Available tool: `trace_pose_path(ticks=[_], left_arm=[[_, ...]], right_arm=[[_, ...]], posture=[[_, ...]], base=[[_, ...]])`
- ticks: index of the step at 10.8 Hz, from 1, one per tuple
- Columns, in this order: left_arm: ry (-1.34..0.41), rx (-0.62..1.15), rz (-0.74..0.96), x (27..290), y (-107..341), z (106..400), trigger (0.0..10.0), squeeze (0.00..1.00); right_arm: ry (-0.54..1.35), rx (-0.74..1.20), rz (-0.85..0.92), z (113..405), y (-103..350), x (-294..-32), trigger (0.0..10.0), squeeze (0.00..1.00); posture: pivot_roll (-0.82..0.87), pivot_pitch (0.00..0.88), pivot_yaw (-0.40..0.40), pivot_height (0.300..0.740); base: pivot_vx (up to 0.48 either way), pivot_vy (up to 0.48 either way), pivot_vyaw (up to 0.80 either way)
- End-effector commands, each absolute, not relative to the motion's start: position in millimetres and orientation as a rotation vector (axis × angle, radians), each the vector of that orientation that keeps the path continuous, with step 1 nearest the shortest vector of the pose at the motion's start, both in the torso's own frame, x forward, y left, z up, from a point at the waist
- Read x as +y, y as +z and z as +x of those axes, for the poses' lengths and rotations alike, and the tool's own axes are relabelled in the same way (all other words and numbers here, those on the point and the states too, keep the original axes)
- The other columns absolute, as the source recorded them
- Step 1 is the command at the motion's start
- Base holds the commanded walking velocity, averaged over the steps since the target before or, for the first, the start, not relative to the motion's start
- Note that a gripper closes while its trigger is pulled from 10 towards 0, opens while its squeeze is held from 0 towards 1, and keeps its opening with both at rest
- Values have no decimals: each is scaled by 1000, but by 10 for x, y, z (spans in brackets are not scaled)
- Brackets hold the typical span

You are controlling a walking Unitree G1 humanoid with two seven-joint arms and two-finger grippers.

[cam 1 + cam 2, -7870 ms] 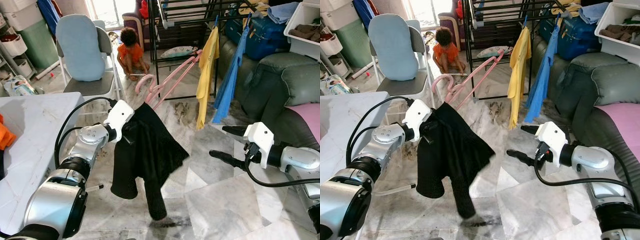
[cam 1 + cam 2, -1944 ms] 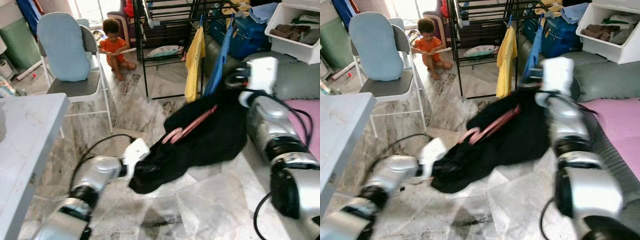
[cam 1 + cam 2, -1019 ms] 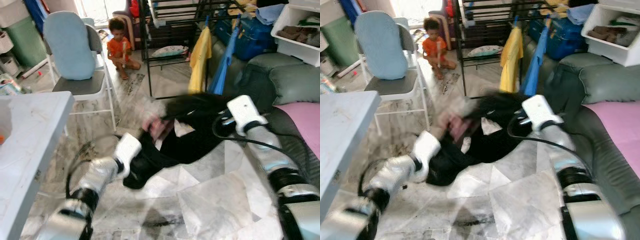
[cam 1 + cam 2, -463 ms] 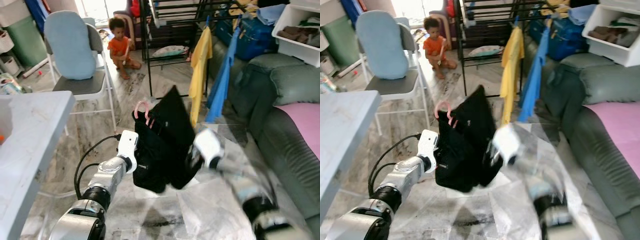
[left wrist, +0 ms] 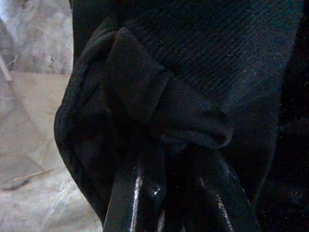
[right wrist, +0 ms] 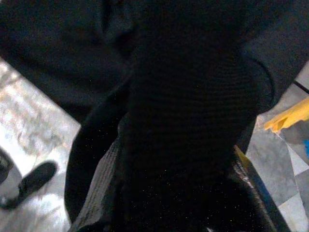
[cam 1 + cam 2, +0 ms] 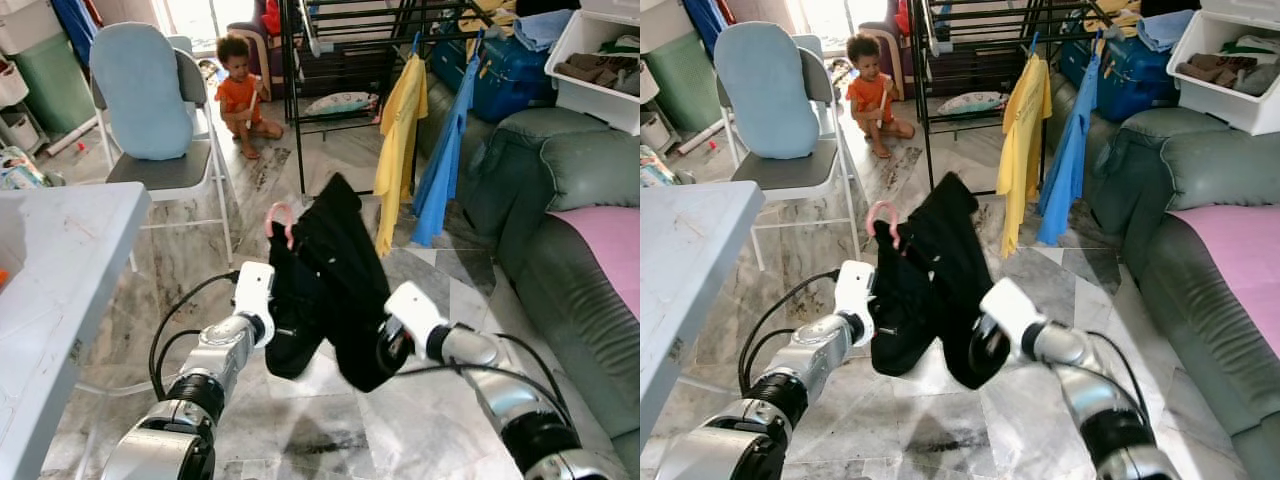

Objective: Hang hanger

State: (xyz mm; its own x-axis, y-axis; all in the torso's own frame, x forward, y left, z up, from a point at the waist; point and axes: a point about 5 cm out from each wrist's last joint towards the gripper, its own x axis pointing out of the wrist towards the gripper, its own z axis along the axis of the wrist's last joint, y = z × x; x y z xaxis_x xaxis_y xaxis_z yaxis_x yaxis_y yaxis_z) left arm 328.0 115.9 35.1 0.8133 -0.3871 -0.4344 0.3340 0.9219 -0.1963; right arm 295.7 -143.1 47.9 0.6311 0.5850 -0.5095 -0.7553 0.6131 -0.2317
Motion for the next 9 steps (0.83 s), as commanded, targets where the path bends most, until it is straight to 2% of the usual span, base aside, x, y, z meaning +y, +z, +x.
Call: trace_pose_path(ticks=[1,3,5,7,9], left_arm=[[-325,419,-124,1237,524,3417,0,0],[-304,426,-122,1257,497,3403,0,0],[-220,445,-108,1402,430,3372,0,0],[-195,457,-115,1441,377,3331,0,0],[-196,461,-98,1497,321,3272,0,0]], right_arm=[[817,419,-506,2912,465,-1436,10000,1000],[810,412,-471,2880,477,-1427,10000,1000],[815,441,-384,2802,484,-1428,10000,1000],[679,379,-230,2899,555,-1389,10000,1000],[582,374,-159,2921,566,-1417,10000,1000]], posture=[[-108,0,38,740],[-111,0,45,740],[-113,0,45,740],[-115,0,47,740],[-107,0,45,740]], base=[[0,0,0],[0,0,0],[0,0,0],[0,0,0],[0,0,0]])
